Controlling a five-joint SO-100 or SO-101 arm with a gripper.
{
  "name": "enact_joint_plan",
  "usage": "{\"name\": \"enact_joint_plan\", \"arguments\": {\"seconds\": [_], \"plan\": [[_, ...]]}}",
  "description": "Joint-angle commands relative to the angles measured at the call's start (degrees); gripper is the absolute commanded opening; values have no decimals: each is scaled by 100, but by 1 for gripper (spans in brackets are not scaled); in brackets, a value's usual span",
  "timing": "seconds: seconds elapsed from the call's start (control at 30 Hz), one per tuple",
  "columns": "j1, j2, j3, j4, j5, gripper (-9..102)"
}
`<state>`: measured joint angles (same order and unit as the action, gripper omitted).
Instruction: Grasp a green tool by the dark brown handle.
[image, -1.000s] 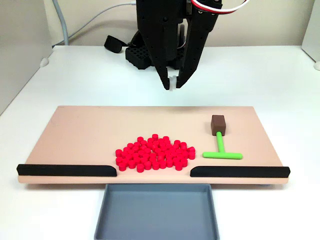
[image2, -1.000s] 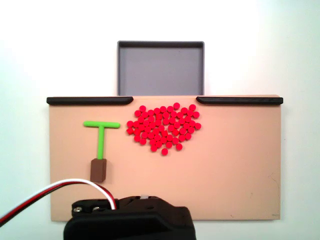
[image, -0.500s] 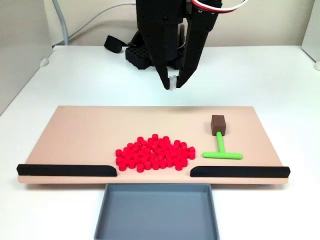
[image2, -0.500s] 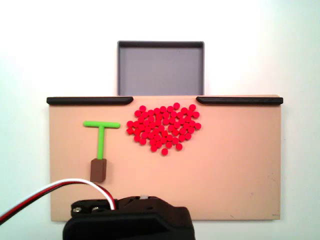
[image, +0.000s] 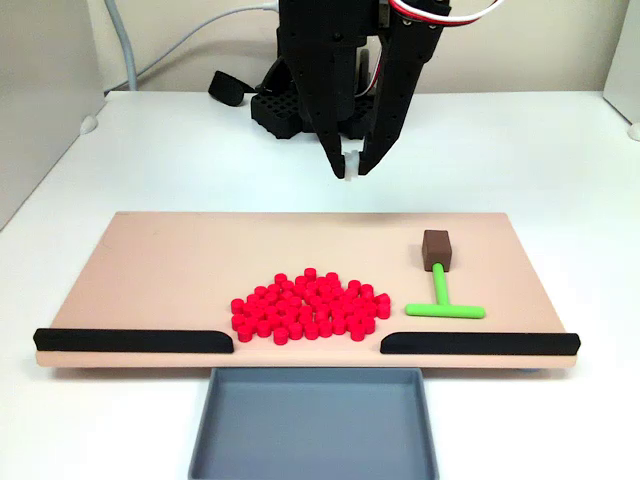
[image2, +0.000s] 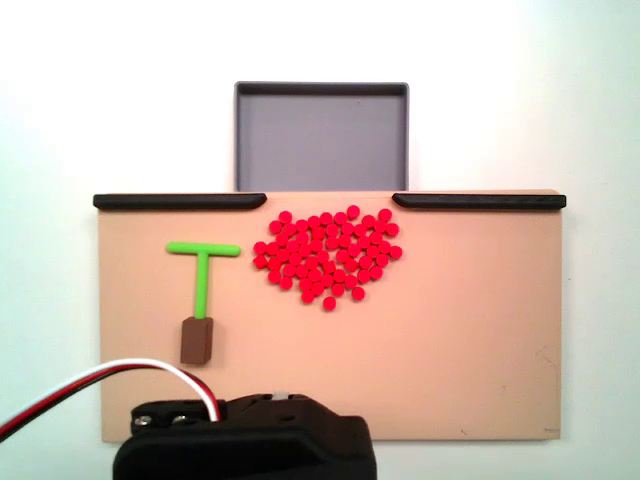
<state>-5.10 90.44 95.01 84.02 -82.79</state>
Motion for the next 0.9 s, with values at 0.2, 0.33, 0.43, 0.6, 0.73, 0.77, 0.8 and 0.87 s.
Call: {"name": "enact_joint_plan", "arguments": {"seconds": [0.2, 0.33, 0.43, 0.6, 0.73, 0.77, 0.8, 0.87], "plan": [[-211, 431, 290, -114, 176, 0], [-369, 580, 527, -343, 378, 0], [-413, 624, 580, -343, 387, 0], [-510, 844, 940, -782, 431, 0], [-510, 747, 940, -905, 387, 0], [-510, 712, 940, -940, 378, 0], [-510, 677, 940, -940, 369, 0], [-510, 624, 923, -940, 343, 0]]}}
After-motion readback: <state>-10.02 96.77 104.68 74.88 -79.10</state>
